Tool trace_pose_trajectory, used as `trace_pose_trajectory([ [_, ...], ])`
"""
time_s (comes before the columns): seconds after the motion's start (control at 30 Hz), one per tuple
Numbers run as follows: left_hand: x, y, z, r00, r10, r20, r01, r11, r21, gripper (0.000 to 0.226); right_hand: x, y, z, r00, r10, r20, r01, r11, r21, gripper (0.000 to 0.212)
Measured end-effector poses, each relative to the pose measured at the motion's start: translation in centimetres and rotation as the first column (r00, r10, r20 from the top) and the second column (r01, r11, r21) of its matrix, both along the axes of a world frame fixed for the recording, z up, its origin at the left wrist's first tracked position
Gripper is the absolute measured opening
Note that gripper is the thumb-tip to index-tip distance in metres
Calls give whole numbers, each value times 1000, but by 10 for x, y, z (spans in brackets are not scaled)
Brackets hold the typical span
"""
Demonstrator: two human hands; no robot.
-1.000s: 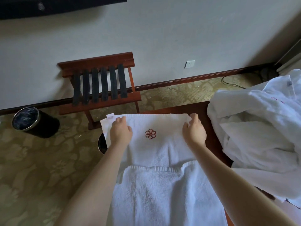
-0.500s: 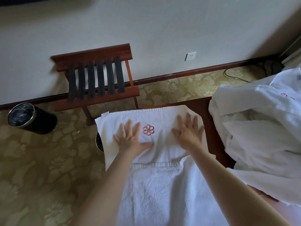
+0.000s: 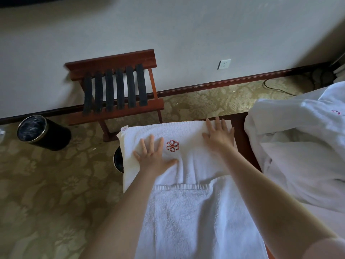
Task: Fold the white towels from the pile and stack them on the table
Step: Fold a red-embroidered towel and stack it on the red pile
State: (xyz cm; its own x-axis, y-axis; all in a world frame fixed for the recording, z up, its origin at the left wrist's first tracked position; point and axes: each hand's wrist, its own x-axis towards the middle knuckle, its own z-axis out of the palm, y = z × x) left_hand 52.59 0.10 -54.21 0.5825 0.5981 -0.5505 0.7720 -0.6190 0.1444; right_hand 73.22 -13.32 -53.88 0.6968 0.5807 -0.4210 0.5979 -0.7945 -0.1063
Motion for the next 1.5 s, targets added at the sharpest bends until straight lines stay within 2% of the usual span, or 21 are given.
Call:
trace_pose_trajectory([
  [0.07, -5, -8, 6, 995, 6, 101, -17, 994, 105, 84, -18, -3, 1, 999, 2, 37, -6, 996, 84, 59],
  [0.13, -18, -19, 13, 966, -35, 254, -38, 960, 276, 51, -42, -10, 3, 998, 24, 62, -35, 984, 177, 57],
  [0.2, -35, -27, 18, 951, -53, 305, -52, 943, 327, 30, -67, -20, 6, 994, 63, 93, -85, 965, 247, 51],
  [0.3, -63, -38, 22, 972, 34, 232, -88, 970, 227, 24, -99, -43, 12, 990, 63, 124, -101, 938, 330, 35],
  [0.37, -82, -42, 25, 978, 119, 172, -147, 975, 164, 24, -112, -62, 13, 992, 30, 122, -69, 942, 329, 30],
  [0.47, -104, -44, 29, 986, 141, 88, -151, 982, 117, 24, -121, -89, 14, 991, 67, 112, -93, 966, 242, 26],
  [0.6, -118, -46, 39, 988, 142, 63, -140, 989, -38, 17, -123, -109, 27, 985, 133, 107, -148, 978, 149, 27],
  [0.7, -122, -56, 49, 995, 100, 14, -100, 995, 16, 0, -122, -116, 38, 979, 193, 58, -198, 975, 103, 12],
  [0.8, -123, -67, 56, 981, 194, -2, -192, 975, 109, 27, -124, -122, 47, 985, 175, 1, -173, 970, 169, 10],
  [0.93, -130, -80, 63, 911, 379, 164, -399, 910, 114, 14, -137, -135, 55, 992, 124, 29, -127, 952, 280, 17],
  [1.07, -143, -87, 67, 787, 462, 409, -530, 845, 66, 20, -147, -156, 57, 999, 39, -17, -31, 938, 345, 18],
  [1.2, -157, -88, 85, 707, 429, 563, -565, 821, 83, 24, -151, -168, 69, 997, -76, -5, 69, 879, 472, 23],
  [1.33, -155, -80, 112, 636, 377, 673, -568, 820, 76, 25, -151, -154, 101, 985, -161, 59, 88, 767, 635, 25],
  [1.5, -134, -51, 145, 658, 284, 697, -549, 815, 186, 24, -140, -124, 136, 964, -228, 135, 60, 682, 729, 26],
])
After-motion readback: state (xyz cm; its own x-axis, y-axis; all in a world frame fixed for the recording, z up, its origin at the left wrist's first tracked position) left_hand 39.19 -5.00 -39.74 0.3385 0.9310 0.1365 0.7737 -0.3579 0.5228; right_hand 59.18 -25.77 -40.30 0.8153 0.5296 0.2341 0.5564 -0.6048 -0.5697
